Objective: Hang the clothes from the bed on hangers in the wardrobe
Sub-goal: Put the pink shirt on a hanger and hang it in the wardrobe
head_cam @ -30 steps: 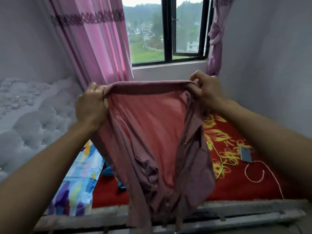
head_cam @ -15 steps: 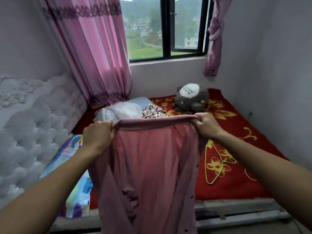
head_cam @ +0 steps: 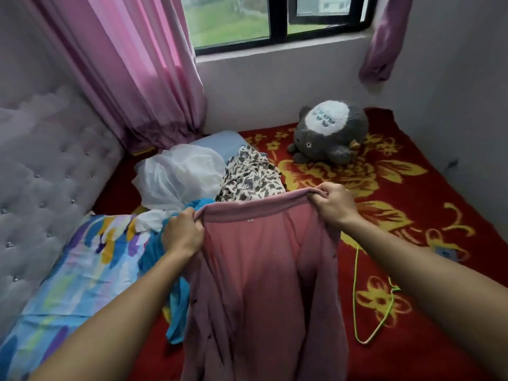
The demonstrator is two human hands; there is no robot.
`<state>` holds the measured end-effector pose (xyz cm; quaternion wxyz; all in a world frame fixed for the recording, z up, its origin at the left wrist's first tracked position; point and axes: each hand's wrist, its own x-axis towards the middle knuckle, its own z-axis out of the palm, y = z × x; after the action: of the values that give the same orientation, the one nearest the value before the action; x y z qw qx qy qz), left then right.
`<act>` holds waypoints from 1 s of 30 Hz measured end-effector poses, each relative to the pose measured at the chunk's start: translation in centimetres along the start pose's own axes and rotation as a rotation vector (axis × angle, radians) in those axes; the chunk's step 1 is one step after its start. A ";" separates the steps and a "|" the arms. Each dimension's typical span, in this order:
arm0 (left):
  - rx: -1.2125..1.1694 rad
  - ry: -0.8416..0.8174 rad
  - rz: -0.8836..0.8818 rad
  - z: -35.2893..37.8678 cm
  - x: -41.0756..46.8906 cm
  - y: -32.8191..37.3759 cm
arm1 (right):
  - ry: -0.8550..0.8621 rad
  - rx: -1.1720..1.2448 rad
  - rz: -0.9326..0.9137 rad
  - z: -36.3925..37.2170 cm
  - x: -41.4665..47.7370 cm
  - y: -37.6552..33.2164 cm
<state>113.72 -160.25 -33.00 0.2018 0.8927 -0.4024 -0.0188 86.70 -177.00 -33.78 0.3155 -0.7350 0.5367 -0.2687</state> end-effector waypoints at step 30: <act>0.164 -0.333 -0.297 41.3 6.3 0.0 | 0.461 -0.105 1.310 12.6 1.7 45.1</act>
<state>109.86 -179.12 -70.09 0.0546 0.9401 -0.2947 -0.1626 68.51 -186.60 -75.95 0.2547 -0.1983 0.9352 -0.1459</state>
